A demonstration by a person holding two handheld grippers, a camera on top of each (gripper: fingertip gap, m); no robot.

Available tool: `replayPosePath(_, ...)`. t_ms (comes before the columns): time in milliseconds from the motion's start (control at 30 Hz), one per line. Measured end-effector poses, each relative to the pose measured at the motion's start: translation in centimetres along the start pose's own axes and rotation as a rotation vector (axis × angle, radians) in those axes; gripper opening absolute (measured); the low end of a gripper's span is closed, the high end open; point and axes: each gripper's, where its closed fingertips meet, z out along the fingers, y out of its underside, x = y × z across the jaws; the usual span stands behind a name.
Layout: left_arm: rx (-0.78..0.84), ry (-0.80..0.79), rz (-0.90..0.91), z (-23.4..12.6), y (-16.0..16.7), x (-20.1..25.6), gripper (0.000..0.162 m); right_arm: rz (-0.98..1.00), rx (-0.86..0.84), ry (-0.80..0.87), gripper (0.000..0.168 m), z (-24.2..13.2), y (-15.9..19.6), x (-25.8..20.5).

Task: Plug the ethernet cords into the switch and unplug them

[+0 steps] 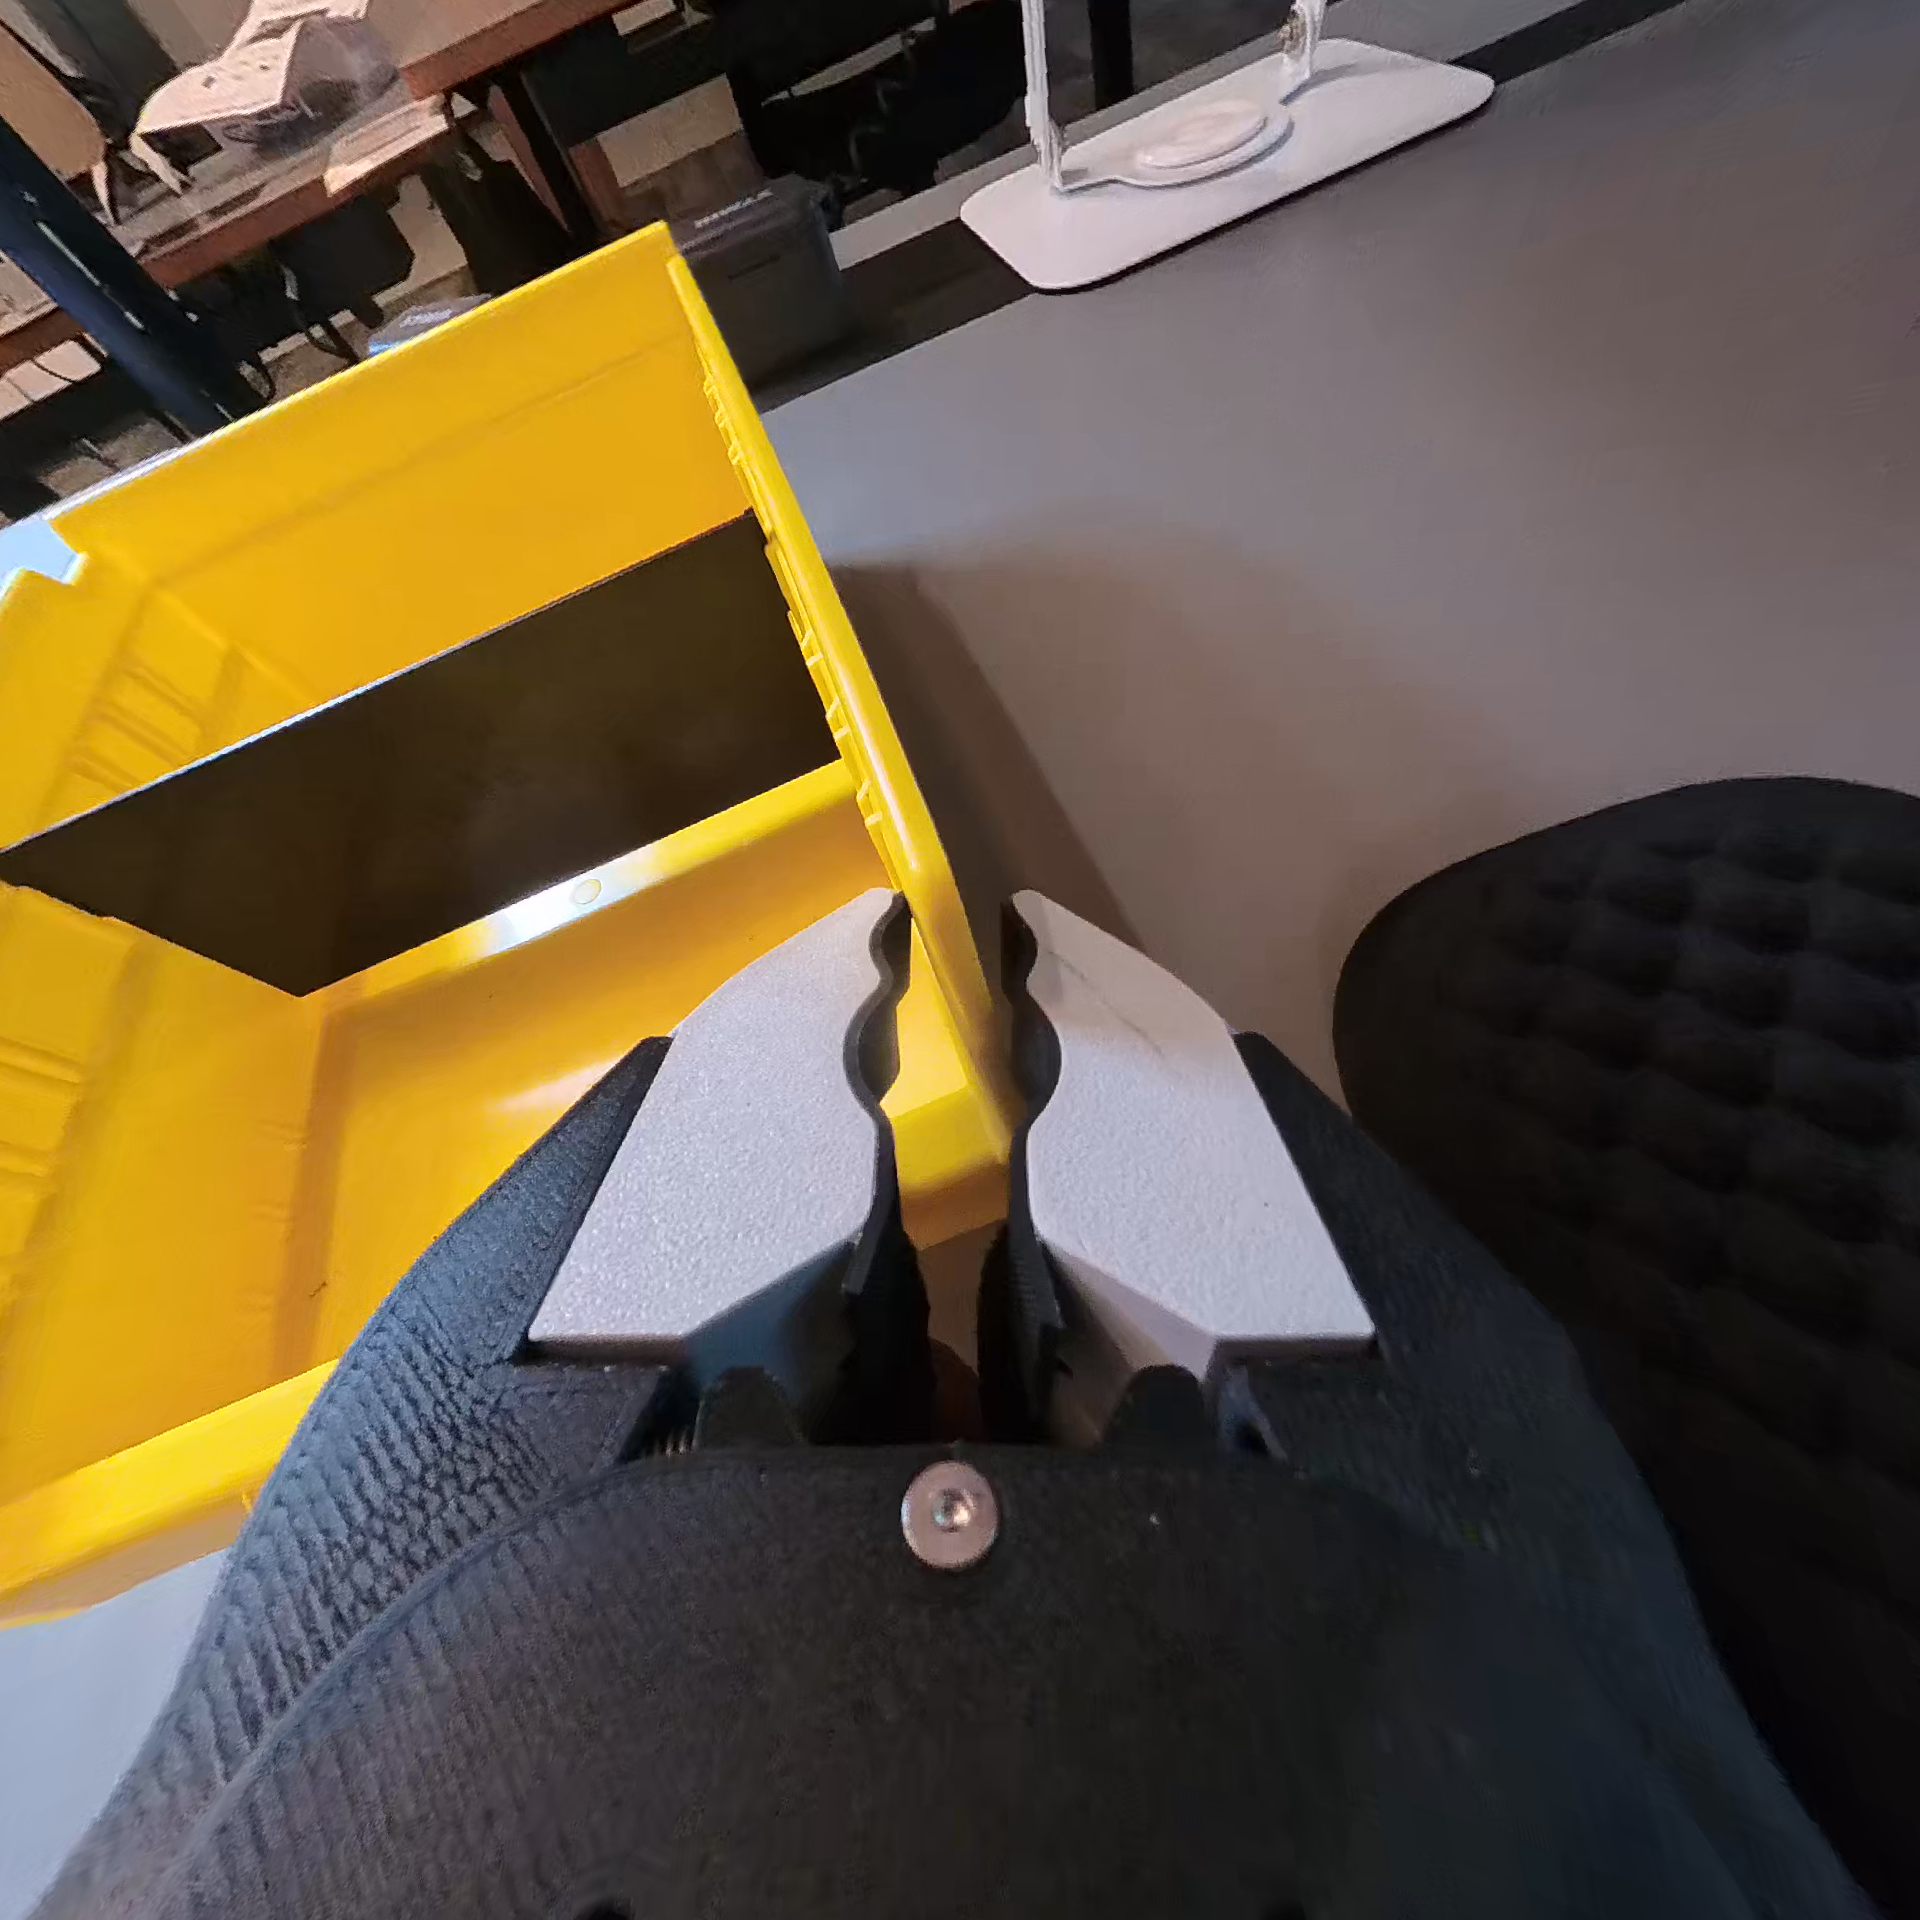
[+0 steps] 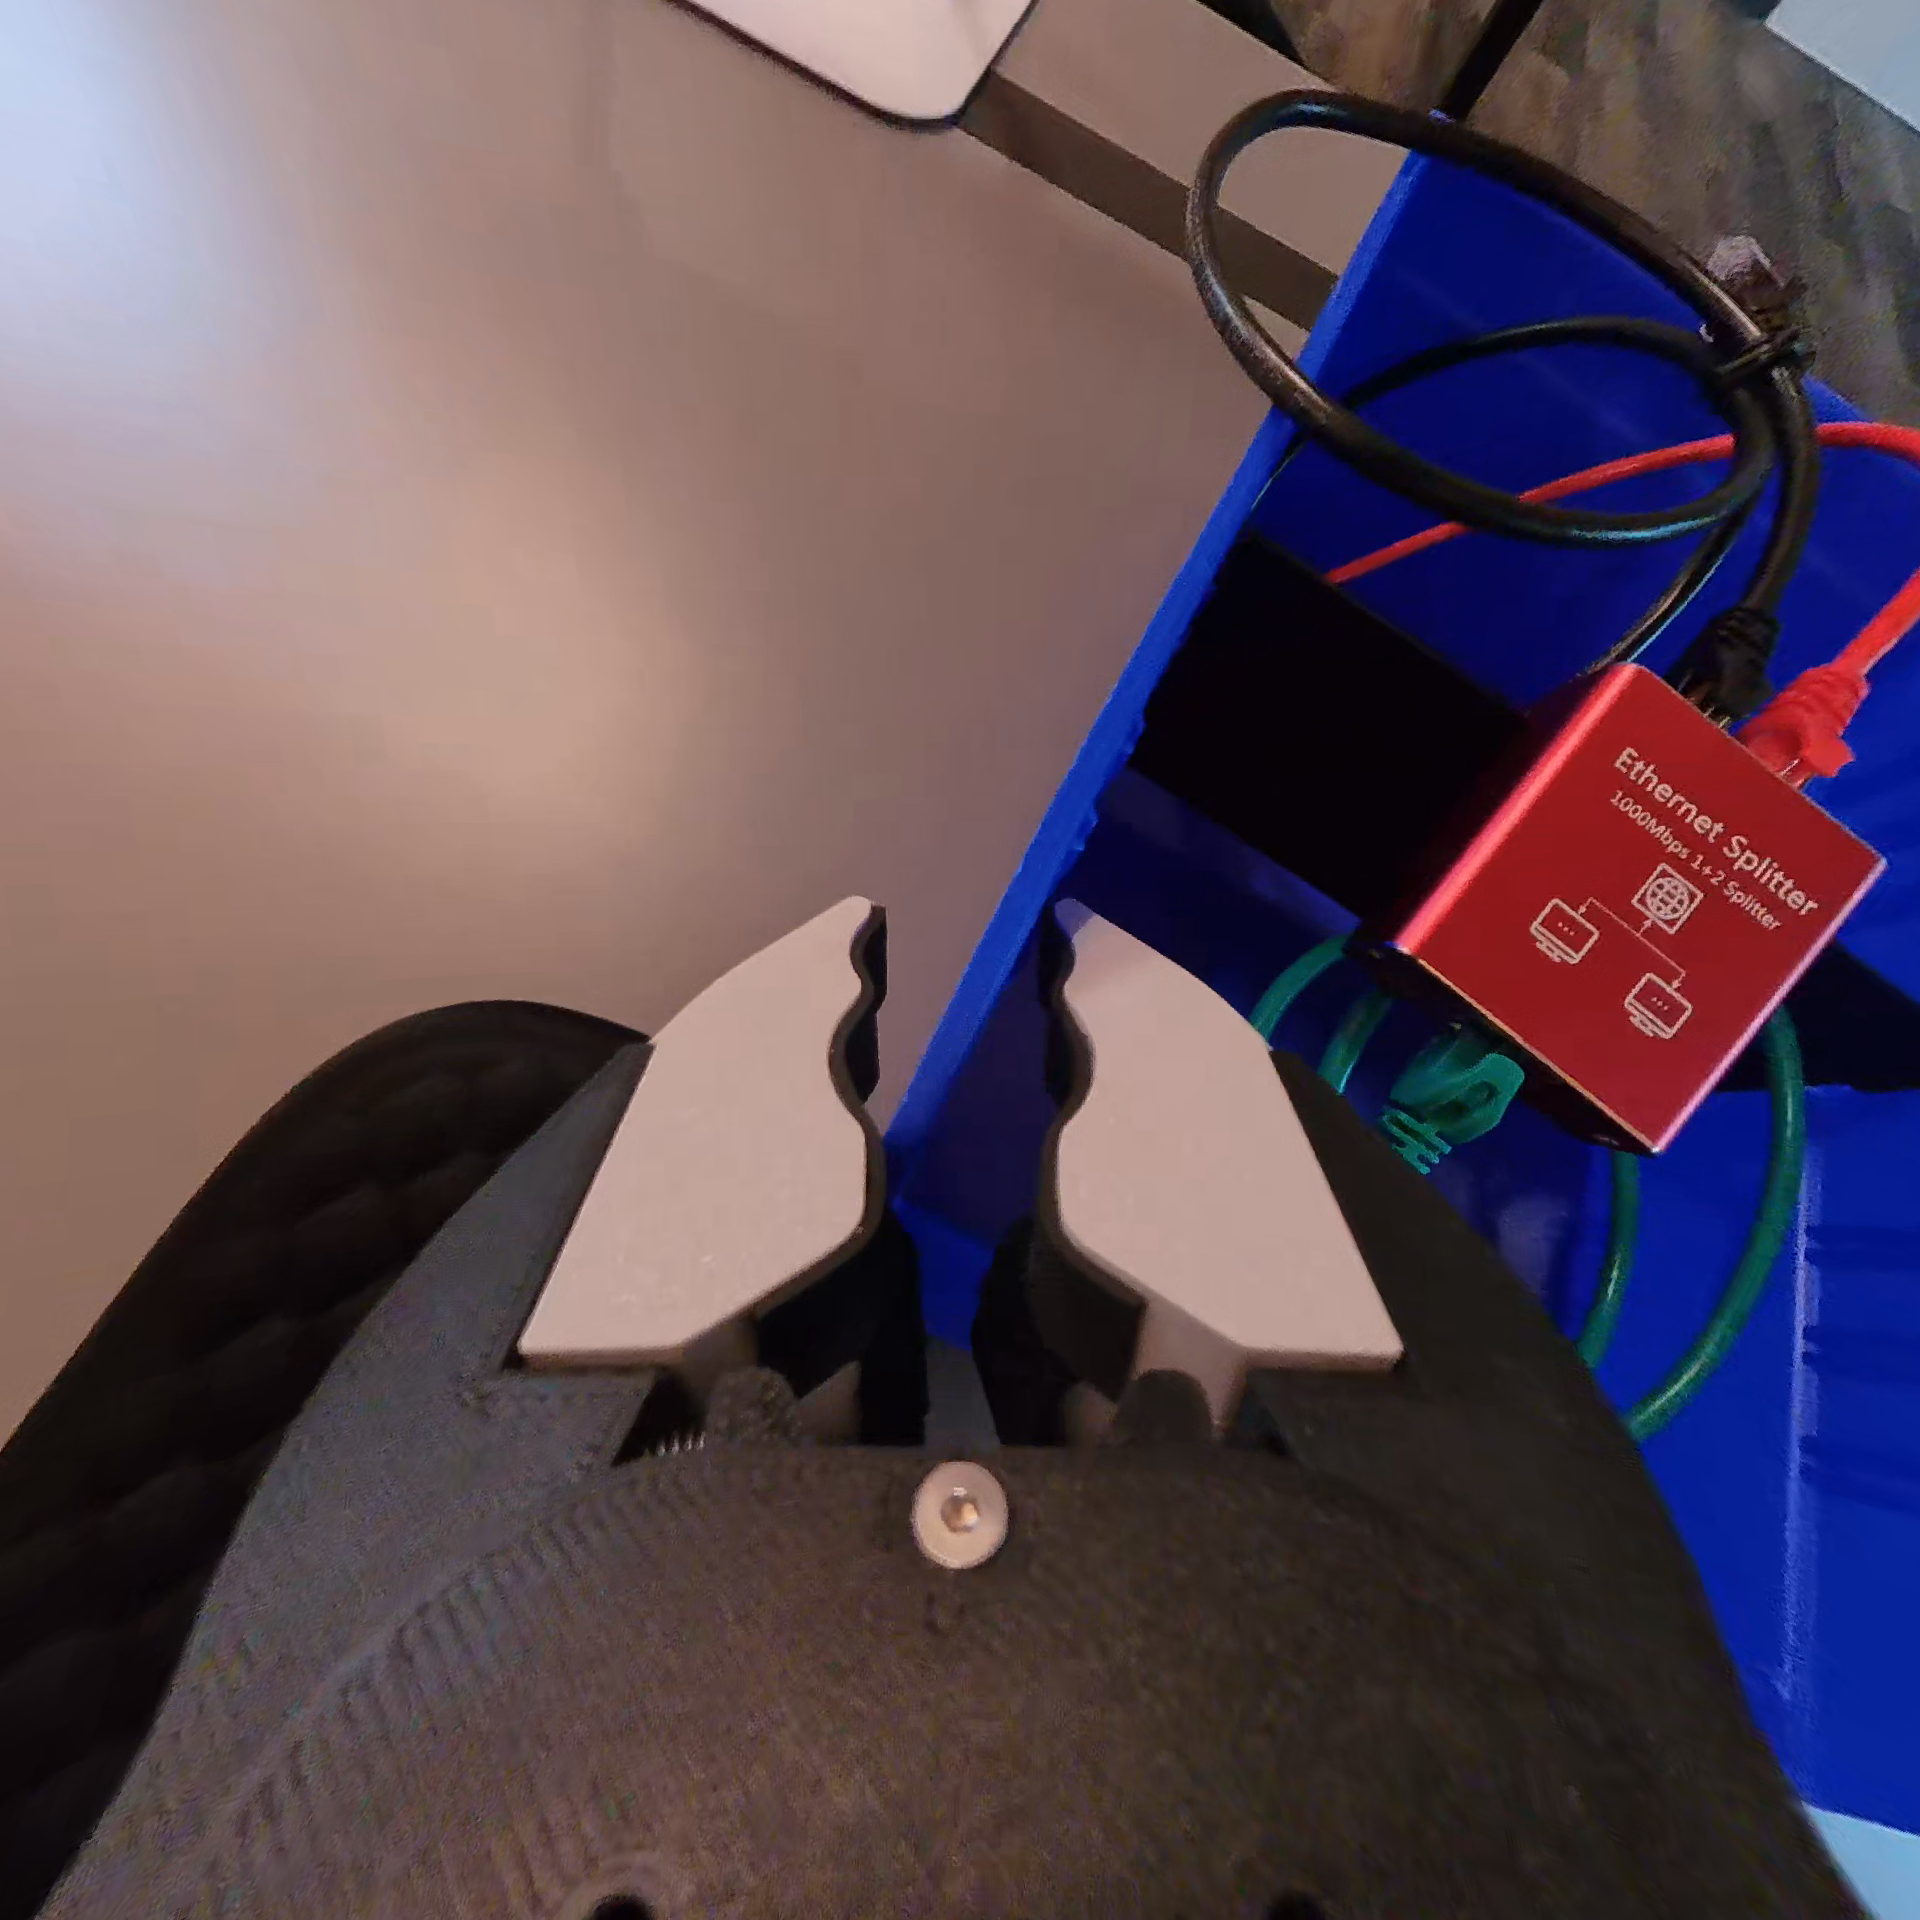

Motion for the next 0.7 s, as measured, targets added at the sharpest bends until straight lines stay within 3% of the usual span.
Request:
replayPosePath(33,0.002,-0.005,-0.009,0.1,-0.1,0.0,0.016,-0.001,-0.002,-0.004,0.029,0.2,-0.2,-0.1)
replayPosePath(300,0.031,-0.058,-0.037,1.1,-0.6,-0.2,0.014,-0.068,0.022,-0.080,0.032,2.2,-3.2,-4.2)
replayPosePath(700,0.059,-0.064,-0.074,1.8,-1.1,-0.3,0.015,-0.181,0.122,-0.311,0.033,4.7,-9.7,-17.0)
